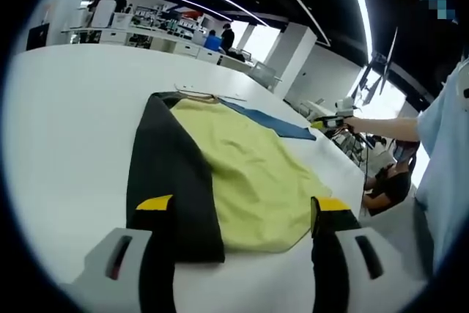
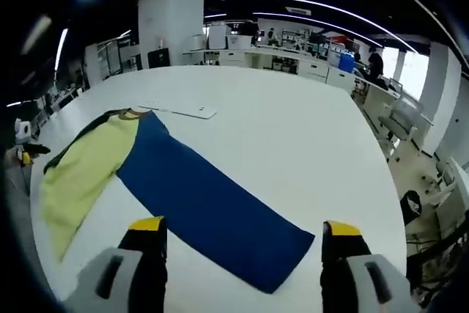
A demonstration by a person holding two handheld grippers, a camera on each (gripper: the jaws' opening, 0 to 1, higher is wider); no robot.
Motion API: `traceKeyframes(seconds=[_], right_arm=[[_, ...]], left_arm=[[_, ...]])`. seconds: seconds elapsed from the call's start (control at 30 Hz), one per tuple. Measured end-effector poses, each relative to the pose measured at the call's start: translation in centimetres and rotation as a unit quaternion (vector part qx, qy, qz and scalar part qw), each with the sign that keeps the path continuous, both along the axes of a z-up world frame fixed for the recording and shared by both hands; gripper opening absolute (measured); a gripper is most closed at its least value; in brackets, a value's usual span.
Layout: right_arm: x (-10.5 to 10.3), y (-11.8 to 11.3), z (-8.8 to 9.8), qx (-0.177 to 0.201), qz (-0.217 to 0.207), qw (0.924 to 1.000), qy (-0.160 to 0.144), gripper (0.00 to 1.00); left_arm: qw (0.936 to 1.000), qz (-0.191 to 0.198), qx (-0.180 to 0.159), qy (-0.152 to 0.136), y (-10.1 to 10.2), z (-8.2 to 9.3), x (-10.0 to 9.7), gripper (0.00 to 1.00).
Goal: Fold the garment on the visible template until the final outline fits inside the template.
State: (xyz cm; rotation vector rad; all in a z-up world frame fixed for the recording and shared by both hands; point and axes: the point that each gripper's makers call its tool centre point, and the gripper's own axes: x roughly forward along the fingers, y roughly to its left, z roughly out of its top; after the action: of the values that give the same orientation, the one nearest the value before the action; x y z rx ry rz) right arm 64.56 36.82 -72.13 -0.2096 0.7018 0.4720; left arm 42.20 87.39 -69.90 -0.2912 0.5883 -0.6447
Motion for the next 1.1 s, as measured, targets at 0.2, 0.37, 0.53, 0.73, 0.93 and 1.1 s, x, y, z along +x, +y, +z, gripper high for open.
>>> traceKeyframes(seconds=[0.2, 0.37, 0.53, 0.73, 0.93, 1.1], right_arm=[[-0.8, 1.5, 0.9, 0.006, 0.025, 0.9996, -0.007, 1.00], [-1.6, 2.7, 1.6, 0.014, 0.040, 0.9991, -0.009, 1.00], [-3.0, 3.9, 2.3, 0.020, 0.051, 0.9984, -0.013, 1.00], [-5.4, 5.7, 3.3, 0.020, 0.080, 0.9965, -0.016, 1.00], [-7.5, 8.1, 5.0, 0.033, 0.109, 0.9932, -0.024, 1.00], [-9.2, 10.9, 6.2, 0.047, 0.140, 0.9885, -0.033, 1.00]], left_arm=[[1.0000, 0.001, 0.001, -0.005, 0.2, 0.3, -0.1, 0.72], [0.9999, 0.007, -0.003, -0.009, 0.6, 0.5, -0.1, 0.72], [0.9997, 0.018, -0.008, -0.016, 1.0, 0.8, 0.1, 0.71], [0.9997, 0.017, 0.001, -0.018, 1.3, 0.9, -0.2, 0.71], [0.9996, 0.021, 0.006, -0.019, 2.0, 0.9, -0.6, 0.70], [0.9994, 0.026, 0.017, -0.017, 2.6, 0.5, -1.2, 0.69]])
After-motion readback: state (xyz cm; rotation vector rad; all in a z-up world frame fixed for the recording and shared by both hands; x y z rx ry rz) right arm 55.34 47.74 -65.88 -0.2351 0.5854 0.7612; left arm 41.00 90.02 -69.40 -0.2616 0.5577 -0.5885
